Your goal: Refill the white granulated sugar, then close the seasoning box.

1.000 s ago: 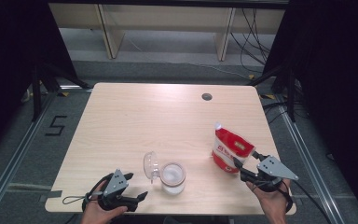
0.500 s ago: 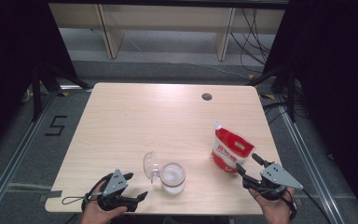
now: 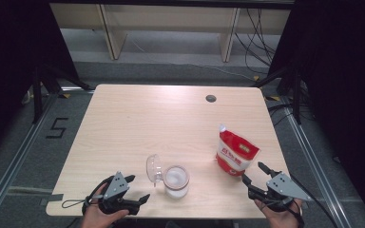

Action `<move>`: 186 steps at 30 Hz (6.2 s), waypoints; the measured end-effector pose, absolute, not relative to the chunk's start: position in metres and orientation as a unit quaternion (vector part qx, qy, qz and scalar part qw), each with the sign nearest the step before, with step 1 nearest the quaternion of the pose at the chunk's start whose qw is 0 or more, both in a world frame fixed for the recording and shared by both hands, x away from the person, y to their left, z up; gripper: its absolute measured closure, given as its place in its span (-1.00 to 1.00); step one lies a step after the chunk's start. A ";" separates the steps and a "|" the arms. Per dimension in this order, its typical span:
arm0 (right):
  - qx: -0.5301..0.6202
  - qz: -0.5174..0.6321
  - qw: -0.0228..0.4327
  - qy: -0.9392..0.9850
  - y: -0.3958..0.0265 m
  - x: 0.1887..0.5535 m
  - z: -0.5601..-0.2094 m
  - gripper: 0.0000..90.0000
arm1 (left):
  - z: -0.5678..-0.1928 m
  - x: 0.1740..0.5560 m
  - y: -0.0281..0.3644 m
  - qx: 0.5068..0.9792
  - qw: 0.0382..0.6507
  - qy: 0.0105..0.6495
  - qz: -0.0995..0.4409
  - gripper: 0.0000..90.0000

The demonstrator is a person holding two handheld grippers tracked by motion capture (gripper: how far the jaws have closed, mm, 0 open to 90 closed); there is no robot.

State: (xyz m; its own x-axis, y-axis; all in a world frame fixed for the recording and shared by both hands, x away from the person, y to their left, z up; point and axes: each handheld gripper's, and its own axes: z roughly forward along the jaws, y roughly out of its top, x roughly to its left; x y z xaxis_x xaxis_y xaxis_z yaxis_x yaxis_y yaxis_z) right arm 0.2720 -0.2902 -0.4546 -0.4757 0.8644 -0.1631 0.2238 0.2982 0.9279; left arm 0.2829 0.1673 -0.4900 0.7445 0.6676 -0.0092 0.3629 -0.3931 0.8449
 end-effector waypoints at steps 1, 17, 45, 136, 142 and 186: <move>0.386 0.459 0.340 0.724 -0.288 0.270 -0.456 -0.28 | -0.490 0.283 0.167 0.816 0.454 0.315 0.168 -0.61; 0.383 0.450 0.338 0.732 -0.287 0.260 -0.461 -0.34 | -0.486 0.284 0.166 0.822 0.451 0.303 0.172 -0.61; 0.382 0.438 0.282 0.763 -0.275 0.240 -0.470 -0.40 | -0.486 0.284 0.166 0.820 0.455 0.302 0.170 -0.61; 0.361 0.425 0.283 0.780 -0.272 0.246 -0.474 -0.39 | -0.448 0.285 0.154 0.814 0.482 0.266 0.185 0.99; 0.361 0.425 0.283 0.781 -0.272 0.246 -0.474 -0.39 | -0.448 0.285 0.151 0.813 0.482 0.268 0.185 0.99; 0.363 0.423 0.288 0.779 -0.271 0.245 -0.474 -0.39 | -0.441 0.288 0.143 0.819 0.478 0.250 0.196 0.98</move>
